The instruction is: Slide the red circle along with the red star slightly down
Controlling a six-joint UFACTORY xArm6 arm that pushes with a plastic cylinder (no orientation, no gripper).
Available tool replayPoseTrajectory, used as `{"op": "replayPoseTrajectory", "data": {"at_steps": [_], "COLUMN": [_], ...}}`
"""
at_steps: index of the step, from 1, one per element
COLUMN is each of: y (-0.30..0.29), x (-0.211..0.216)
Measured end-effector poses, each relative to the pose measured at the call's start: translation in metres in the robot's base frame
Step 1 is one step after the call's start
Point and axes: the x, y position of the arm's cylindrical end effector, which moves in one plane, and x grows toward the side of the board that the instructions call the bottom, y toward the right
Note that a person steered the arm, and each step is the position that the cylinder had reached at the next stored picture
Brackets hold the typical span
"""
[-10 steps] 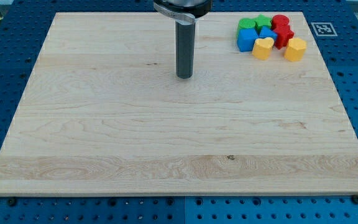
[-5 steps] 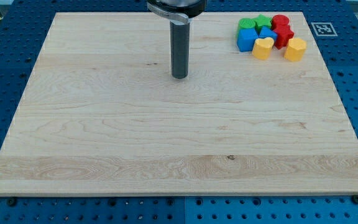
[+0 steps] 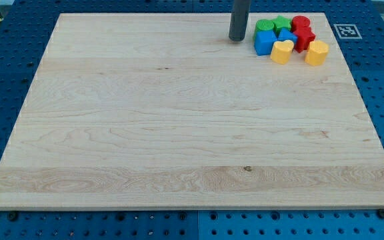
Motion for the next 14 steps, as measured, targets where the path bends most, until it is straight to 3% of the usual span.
{"op": "replayPoseTrajectory", "data": {"at_steps": [2,3,6,9,14], "y": [0.0,0.055,0.148,0.158,0.156], "x": [-0.051,-0.054,-0.055,-0.059,0.057]}}
